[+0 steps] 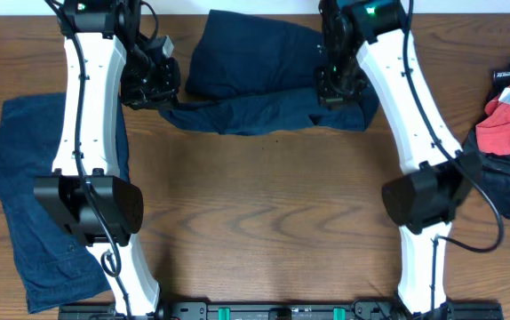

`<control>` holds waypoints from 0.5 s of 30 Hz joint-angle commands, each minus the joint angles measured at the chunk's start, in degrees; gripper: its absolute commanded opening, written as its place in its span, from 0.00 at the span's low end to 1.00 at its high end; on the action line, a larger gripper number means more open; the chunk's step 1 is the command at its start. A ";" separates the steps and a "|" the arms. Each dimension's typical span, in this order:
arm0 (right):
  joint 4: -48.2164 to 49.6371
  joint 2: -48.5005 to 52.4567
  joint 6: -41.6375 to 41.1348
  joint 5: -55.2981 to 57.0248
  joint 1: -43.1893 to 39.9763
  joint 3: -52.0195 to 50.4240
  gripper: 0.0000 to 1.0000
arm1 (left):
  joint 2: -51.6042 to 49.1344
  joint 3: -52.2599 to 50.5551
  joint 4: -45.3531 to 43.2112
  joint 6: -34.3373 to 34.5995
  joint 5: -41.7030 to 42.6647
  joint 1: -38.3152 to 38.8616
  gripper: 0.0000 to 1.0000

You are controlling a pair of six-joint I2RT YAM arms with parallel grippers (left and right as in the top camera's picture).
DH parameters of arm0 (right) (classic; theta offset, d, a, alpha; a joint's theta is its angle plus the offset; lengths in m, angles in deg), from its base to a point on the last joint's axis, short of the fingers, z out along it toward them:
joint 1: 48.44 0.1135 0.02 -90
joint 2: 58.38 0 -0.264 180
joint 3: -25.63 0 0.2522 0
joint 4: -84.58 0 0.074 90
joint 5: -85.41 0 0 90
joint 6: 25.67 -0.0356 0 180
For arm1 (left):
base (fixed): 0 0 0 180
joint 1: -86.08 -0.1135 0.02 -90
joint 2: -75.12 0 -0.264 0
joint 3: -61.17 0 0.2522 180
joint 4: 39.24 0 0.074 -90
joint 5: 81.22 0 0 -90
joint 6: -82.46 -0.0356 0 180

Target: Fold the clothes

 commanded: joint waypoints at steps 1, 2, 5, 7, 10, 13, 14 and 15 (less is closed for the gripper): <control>-0.15 -3.76 -0.74 1.53 0.50 -6.12 0.01 | 1.90 -0.02 3.78 -0.76 0.20 -0.02 0.05; -0.15 -4.74 -1.09 2.75 0.55 -8.13 0.01 | 1.92 -0.02 4.35 -0.79 0.20 0.17 0.06; -0.15 -7.37 -2.23 5.31 0.57 -12.94 0.01 | 2.23 -0.26 4.50 -0.72 0.20 1.20 0.06; -0.15 -8.66 -2.21 5.31 0.55 -15.47 0.01 | 2.60 -0.81 4.52 -0.28 0.17 2.32 0.06; -0.15 -9.62 -2.21 5.33 0.52 -18.62 0.01 | 3.48 -3.80 4.50 0.15 0.17 4.44 0.06; 0.09 -9.73 -2.23 5.38 0.50 -21.59 0.01 | 4.37 -8.09 4.37 0.15 0.15 6.21 0.06; 0.13 -9.73 -2.23 5.35 0.52 -22.53 0.01 | 4.87 -9.68 4.02 0.15 0.13 6.67 0.06; 0.59 -9.73 -2.23 5.35 0.63 -23.82 0.01 | 5.57 -11.78 3.28 0.35 0.13 7.10 0.06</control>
